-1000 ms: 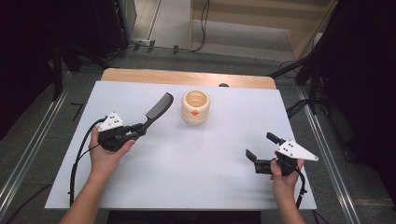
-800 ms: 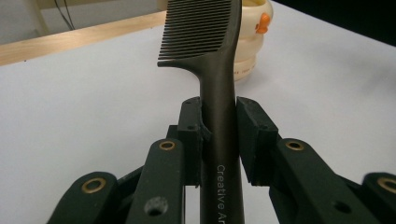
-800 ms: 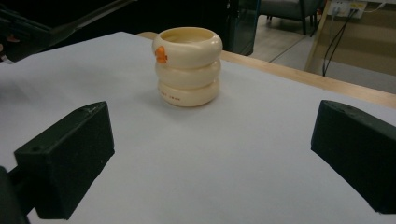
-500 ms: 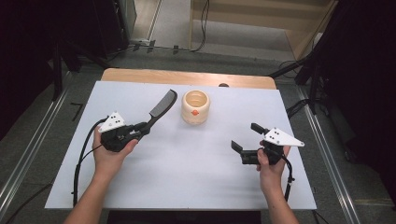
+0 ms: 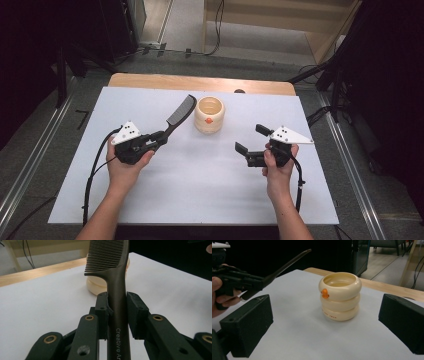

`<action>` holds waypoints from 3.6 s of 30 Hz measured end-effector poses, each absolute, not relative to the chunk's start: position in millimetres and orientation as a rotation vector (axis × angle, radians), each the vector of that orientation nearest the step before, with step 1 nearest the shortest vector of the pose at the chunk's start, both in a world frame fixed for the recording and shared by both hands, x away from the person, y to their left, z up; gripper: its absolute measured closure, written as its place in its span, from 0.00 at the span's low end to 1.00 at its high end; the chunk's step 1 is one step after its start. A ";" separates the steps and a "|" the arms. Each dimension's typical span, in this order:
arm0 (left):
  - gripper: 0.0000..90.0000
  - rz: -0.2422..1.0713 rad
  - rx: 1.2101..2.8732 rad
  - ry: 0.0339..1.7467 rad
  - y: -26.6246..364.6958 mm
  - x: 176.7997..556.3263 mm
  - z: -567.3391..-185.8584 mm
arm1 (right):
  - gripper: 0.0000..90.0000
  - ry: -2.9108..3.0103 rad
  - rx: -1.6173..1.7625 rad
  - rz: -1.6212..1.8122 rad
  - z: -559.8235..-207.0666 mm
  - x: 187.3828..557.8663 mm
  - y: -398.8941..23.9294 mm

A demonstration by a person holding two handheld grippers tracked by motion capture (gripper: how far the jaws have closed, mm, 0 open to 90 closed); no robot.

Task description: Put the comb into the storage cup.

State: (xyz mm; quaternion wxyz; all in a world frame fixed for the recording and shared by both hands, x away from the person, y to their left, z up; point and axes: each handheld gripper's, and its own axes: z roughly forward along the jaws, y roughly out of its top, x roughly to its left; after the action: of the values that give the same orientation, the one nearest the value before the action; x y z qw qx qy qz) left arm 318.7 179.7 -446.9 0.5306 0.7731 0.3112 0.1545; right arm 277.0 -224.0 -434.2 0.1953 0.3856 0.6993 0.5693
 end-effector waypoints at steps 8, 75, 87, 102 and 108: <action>0.81 0.377 1.825 0.716 172.5 312.8 -444.4 | 0.00 1.978 1.085 1.614 -426.5 283.6 -206.6; 0.81 0.374 1.839 0.515 101.7 259.2 -467.7 | 0.50 1.994 1.502 1.791 -439.5 288.9 -163.6; 0.81 0.398 1.851 0.498 96.0 255.0 -471.0 | 0.64 1.969 1.677 1.929 -442.1 288.4 -171.3; 0.81 0.427 1.848 0.485 93.0 252.0 -472.8 | 0.82 1.923 1.713 1.976 -444.5 285.7 -173.9; 0.80 0.423 1.861 0.481 89.9 252.5 -475.0 | 0.90 1.922 1.683 2.051 -443.1 283.2 -174.0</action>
State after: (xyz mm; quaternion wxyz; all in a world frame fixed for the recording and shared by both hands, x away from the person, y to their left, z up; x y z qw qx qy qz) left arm 252.5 89.9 -475.0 0.5537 0.7874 0.2033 0.1791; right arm 283.2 -174.0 -443.1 -0.0673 0.5126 0.5853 0.6245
